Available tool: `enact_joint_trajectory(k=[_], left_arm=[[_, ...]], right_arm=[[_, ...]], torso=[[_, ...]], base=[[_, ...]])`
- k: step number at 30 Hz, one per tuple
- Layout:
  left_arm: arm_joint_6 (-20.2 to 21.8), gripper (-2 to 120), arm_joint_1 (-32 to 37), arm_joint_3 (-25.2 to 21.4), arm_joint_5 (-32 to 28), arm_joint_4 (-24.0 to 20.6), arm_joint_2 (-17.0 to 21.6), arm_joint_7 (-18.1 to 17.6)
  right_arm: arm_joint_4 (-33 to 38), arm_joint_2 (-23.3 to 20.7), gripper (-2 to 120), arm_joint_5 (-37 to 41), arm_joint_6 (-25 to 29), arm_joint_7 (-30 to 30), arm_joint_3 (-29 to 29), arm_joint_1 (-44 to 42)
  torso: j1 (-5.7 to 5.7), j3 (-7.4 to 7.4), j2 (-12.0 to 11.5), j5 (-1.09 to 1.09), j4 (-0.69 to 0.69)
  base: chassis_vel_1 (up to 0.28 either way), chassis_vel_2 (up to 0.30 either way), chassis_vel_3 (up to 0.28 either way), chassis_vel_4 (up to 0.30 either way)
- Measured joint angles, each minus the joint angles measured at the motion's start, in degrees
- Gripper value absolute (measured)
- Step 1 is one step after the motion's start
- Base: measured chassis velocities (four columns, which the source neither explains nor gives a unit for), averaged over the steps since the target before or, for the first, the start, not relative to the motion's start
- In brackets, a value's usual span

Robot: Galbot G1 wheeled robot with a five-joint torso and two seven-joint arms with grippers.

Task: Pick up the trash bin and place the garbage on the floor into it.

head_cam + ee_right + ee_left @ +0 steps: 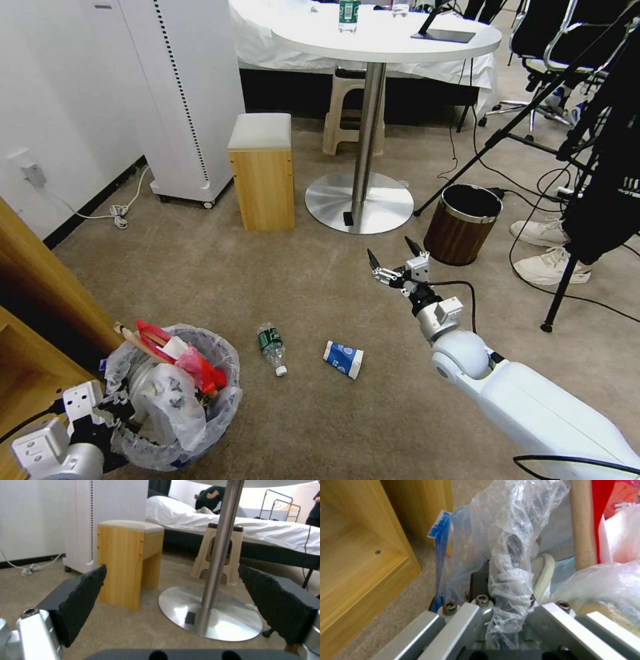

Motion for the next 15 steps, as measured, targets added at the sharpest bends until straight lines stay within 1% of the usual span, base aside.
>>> enact_joint_trajectory(k=[5,8,10,11,13,14,15], left_arm=[[0.09,0,-0.38,0.05,-0.17,1.07,0.03,-0.02],[0.09,0,-0.63,0.46,-0.12,1.49,-0.01,-0.08],[0.1,0,-0.69,1.13,0.34,1.54,-0.37,0.02],[0.1,0,-0.69,1.13,0.34,1.54,-0.37,0.02],[0.1,0,-0.68,1.52,0.62,1.34,-0.8,0.18],[0.1,0,-0.68,1.52,0.62,1.34,-0.8,0.18],[0.09,0,-0.67,1.65,0.76,1.12,-1.06,0.25]], right_arm=[[-0.43,-0.02,100,-0.61,-0.4,0.58,-0.59,-0.05],[-0.61,-0.45,100,0.41,-1.46,0.6,-1.78,0.04],[-1.31,-0.54,100,4.61,-3.01,0.4,-3.78,0.71],[-1.31,-0.54,100,4.61,-3.01,0.4,-3.78,0.71],[-1.96,-0.58,100,10.5,-4.83,-0.5,-5.98,1.58],[-1.96,-0.58,100,10.5,-4.83,-0.5,-5.98,1.58],[-2.63,-0.49,100,12.99,-5.57,-1.03,-6.91,1.9]], torso=[[0.0,0.0,0.0,0.0,0.0],[0.0,0.0,0.0,-0.01,0.0],[0.0,0.0,0.0,0.0,-0.01],[0.0,0.0,0.0,0.0,-0.01],[0.0,0.0,0.0,-0.01,0.01],[0.0,0.0,0.0,-0.01,0.01],[0.0,0.0,0.0,0.0,0.01]], base=[[0.0,0.0,0.0,0.0],[0.0,0.0,0.0,0.0],[0.0,0.0,0.0,0.0],[0.0,0.0,0.0,0.0],[0.0,0.0,0.0,0.0],[0.0,0.0,0.0,0.0],[0.0,0.0,0.0,0.0]])
